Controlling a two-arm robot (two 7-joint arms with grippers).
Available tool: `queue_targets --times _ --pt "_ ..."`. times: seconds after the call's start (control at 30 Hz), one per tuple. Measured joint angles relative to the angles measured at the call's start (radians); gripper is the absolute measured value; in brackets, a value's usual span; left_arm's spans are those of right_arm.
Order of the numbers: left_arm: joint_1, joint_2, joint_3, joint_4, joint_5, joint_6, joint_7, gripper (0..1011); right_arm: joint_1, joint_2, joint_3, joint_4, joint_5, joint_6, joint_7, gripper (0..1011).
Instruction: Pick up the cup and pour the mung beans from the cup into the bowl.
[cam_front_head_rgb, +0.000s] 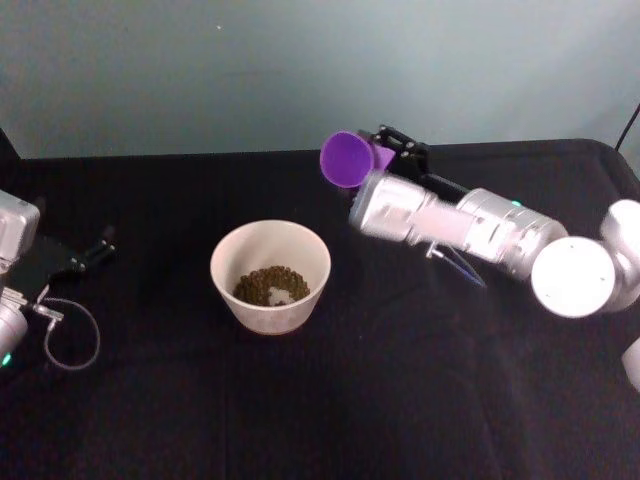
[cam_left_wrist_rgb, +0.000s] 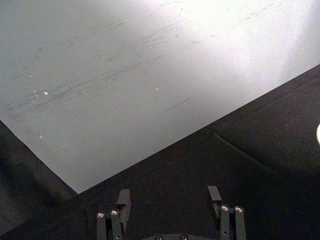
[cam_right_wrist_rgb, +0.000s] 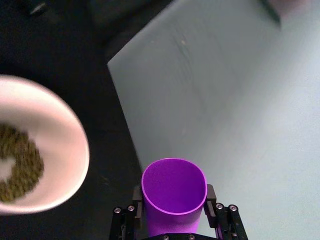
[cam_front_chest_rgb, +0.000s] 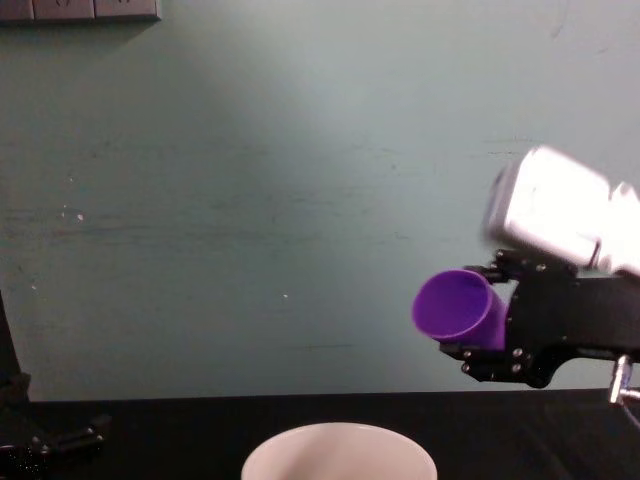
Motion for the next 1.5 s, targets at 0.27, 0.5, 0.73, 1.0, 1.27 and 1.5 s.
queue_targets --times 0.27,0.5,0.73,1.0,1.27,1.5 --pt "0.000 0.000 0.000 0.000 0.000 0.000 0.000 1000 -0.028 -0.079 0.124 0.057 0.290 0.092 0.128 720" --pt "0.000 0.000 0.000 0.000 0.000 0.000 0.000 1000 -0.029 -0.094 0.158 0.067 0.391 0.138 0.167 720" --pt "0.000 0.000 0.000 0.000 0.000 0.000 0.000 1000 -0.027 -0.090 0.147 0.065 0.368 0.133 0.163 720" --pt "0.000 0.000 0.000 0.000 0.000 0.000 0.000 1000 -0.026 -0.087 0.140 0.064 0.351 0.128 0.157 720" --pt "0.000 0.000 0.000 0.000 0.000 0.000 0.000 1000 -0.053 -0.050 0.160 0.053 0.417 0.041 0.172 720" --pt "0.000 0.000 0.000 0.000 0.000 0.000 0.000 1000 -0.076 -0.024 0.178 0.086 0.523 -0.074 0.231 720"
